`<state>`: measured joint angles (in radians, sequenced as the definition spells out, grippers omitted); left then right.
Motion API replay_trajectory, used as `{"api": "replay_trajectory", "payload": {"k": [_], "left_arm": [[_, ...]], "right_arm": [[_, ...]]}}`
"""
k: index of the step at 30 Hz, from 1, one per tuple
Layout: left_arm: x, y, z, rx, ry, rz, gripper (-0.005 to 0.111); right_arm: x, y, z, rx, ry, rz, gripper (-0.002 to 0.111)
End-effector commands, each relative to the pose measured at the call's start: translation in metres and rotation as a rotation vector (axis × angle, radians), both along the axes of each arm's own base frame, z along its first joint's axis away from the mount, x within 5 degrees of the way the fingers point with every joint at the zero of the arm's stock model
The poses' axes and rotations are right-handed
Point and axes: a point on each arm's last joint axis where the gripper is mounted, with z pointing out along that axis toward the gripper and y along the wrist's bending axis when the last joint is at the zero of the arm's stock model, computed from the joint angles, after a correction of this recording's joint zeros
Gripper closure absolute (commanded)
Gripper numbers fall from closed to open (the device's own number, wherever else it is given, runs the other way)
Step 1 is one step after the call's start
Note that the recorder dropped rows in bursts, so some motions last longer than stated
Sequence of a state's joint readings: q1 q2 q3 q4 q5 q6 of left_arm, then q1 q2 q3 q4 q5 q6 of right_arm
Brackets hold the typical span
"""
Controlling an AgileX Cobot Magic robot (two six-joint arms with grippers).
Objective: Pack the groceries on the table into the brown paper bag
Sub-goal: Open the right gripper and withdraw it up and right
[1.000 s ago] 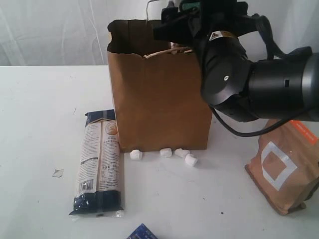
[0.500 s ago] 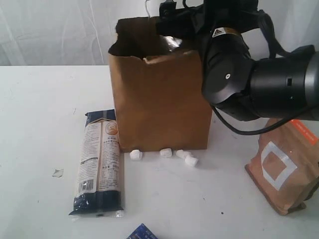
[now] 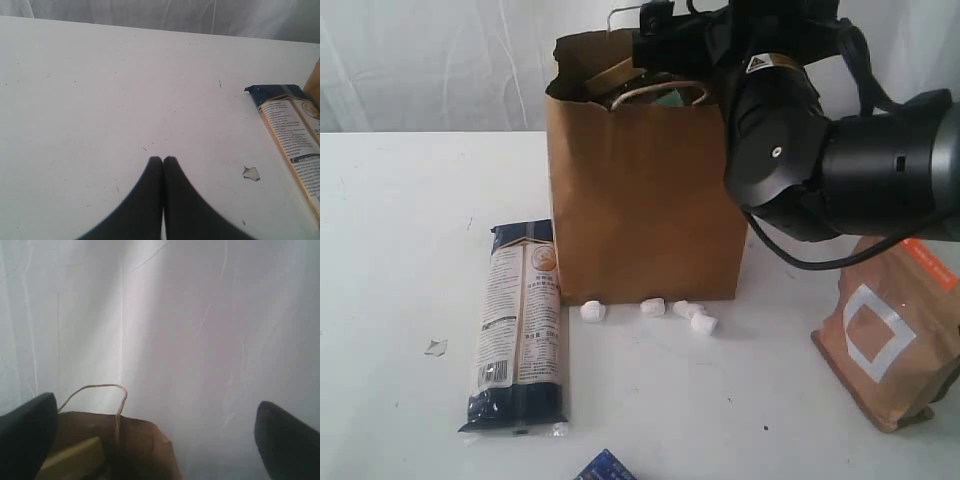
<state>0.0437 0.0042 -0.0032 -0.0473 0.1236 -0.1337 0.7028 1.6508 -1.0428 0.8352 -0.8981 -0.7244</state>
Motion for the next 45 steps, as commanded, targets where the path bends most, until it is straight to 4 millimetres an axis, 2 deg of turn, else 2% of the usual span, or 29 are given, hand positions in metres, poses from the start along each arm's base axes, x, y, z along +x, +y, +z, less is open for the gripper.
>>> {"api": "replay_trajectory", "payload": {"k": [1,10,12,15,18,22,24,26,29,34,36,38,41,43,45], "left_arm": [[0.000,0.000,-0.001,0.002,0.000,-0.009,0.107],[0.000,0.000,-0.001,0.002,0.000,-0.009,0.107],[0.000,0.000,-0.001,0.005,0.001,-0.009,0.107],[0.000,0.000,-0.001,0.005,0.001,-0.009,0.107],[0.000,0.000,-0.001,0.005,0.001,-0.009,0.107],[0.000,0.000,-0.001,0.021,0.001,-0.013,0.107],[0.000,0.000,-0.001,0.021,0.001,-0.013,0.107],[0.000,0.000,-0.001,0.021,0.001,-0.013,0.107],[0.000,0.000,-0.001,0.021,0.001,-0.013,0.107],[0.000,0.000,-0.001,0.023,-0.001,-0.013,0.107],[0.000,0.000,0.000,0.015,-0.013,-0.011,0.107],[0.001,-0.002,0.002,-0.139,-0.035,0.008,0.107],[0.001,-0.004,0.005,-0.391,-0.059,0.038,0.107],[0.001,-0.004,0.005,-0.437,-0.058,0.047,0.107],[0.001,-0.004,0.005,-0.482,-0.057,0.055,0.107]], "right_arm": [[-0.002,-0.005,0.009,0.015,-0.029,-0.019,0.003],[-0.019,-0.012,0.039,0.063,-0.010,0.068,0.003],[-0.026,-0.015,0.048,0.021,0.007,0.096,0.003],[-0.036,-0.021,0.060,-0.138,0.014,0.094,0.003],[-0.046,-0.038,0.071,-0.194,0.040,0.006,0.003],[-0.060,-0.078,0.075,-0.161,0.193,-0.297,0.003],[-0.069,-0.101,0.069,-0.206,0.324,-0.510,0.003],[-0.075,-0.118,0.065,-0.318,0.448,-0.628,0.003],[-0.078,-0.134,0.057,-0.540,0.524,-0.653,0.003],[-0.082,-0.159,0.048,-0.537,0.564,-0.736,0.003],[-0.083,-0.169,0.036,-0.563,0.604,-0.769,0.003],[-0.085,-0.182,0.020,-0.571,0.652,-0.818,0.003],[-0.085,-0.204,-0.010,-0.461,0.689,-0.826,0.003],[-0.085,-0.219,-0.020,-0.392,0.703,-0.828,0.006],[-0.083,-0.222,-0.022,-0.434,0.718,-0.750,0.012]]}}
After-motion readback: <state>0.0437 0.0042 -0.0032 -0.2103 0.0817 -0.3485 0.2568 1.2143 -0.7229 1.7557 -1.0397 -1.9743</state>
